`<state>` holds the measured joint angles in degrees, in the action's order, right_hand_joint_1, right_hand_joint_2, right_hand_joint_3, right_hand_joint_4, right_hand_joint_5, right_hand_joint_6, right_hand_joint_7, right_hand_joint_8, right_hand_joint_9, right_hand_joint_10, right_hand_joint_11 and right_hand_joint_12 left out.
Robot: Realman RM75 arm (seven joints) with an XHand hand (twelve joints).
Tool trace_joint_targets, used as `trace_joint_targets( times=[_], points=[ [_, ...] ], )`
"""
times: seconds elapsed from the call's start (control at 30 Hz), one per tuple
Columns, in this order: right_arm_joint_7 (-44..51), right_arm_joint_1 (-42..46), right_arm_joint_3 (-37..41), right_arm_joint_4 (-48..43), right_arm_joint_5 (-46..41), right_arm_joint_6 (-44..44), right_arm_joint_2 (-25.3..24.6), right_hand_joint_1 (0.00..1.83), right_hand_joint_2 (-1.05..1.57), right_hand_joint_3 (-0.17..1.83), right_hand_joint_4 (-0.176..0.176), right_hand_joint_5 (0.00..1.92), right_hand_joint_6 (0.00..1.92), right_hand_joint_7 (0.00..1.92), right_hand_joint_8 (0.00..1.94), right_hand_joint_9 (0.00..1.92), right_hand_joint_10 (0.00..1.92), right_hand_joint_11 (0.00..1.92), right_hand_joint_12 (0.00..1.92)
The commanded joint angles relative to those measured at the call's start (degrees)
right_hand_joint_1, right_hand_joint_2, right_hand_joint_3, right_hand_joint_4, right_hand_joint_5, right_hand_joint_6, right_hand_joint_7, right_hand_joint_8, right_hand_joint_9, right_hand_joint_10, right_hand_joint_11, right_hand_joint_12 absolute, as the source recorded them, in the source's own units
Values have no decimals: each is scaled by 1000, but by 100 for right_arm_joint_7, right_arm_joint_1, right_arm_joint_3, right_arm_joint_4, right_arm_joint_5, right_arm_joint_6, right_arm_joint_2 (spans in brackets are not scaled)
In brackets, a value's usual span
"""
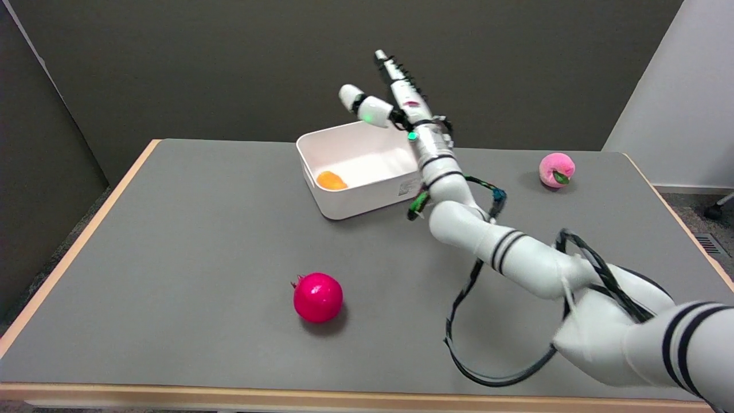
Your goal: Place the yellow duck into the white box.
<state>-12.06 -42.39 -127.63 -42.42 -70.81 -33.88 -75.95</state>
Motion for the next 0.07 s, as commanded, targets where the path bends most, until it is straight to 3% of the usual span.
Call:
trace_joint_targets(
  times=[0.03, 0.07],
  points=[
    [-2291, 3302, 1573, -3053, -62, -2544, 2058, 301, 700, 723, 42, -1, -1, -1, -1, -1, -1, -1, -1],
    [-2414, 3512, 1645, -3106, -39, -2712, 2118, 299, 704, 723, 41, -1, -1, -1, -1, -1, -1, -1, -1]
  ],
)
